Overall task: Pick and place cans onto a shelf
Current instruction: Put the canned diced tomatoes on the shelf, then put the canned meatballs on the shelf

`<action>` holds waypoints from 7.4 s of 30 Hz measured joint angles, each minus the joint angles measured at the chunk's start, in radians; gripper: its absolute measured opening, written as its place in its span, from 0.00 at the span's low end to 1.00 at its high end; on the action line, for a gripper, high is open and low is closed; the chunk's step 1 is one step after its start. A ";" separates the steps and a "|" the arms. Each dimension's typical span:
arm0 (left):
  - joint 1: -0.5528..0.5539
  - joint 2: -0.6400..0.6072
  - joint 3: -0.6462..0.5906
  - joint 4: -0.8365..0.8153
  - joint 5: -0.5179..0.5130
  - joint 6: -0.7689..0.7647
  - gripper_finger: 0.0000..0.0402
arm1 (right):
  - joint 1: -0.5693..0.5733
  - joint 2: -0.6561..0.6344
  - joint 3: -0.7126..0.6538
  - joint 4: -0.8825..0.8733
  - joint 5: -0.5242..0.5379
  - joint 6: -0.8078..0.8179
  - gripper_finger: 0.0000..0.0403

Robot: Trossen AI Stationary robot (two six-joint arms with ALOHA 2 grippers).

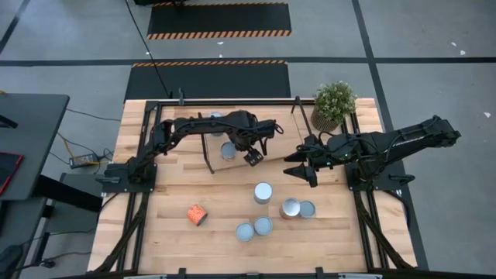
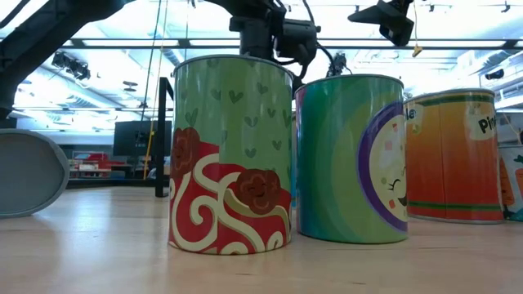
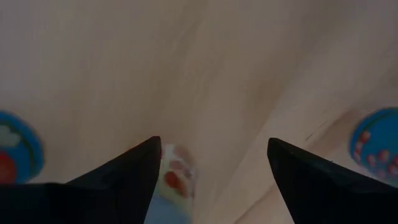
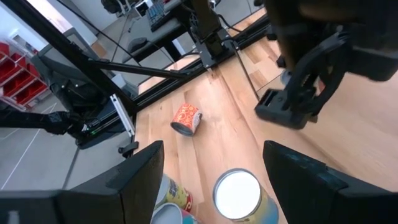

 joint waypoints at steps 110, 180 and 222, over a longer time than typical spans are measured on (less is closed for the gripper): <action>-0.701 -0.416 -0.753 0.158 0.094 0.406 0.77 | -0.001 -0.187 0.000 -0.005 0.139 -0.026 0.70; -0.097 -0.297 -0.595 0.983 -0.386 -0.005 0.69 | -0.139 -0.187 0.000 0.007 -0.004 -0.079 0.70; -0.106 -0.233 -0.475 0.609 -0.573 0.011 0.95 | -0.139 -0.187 0.000 0.007 -0.031 -0.043 0.70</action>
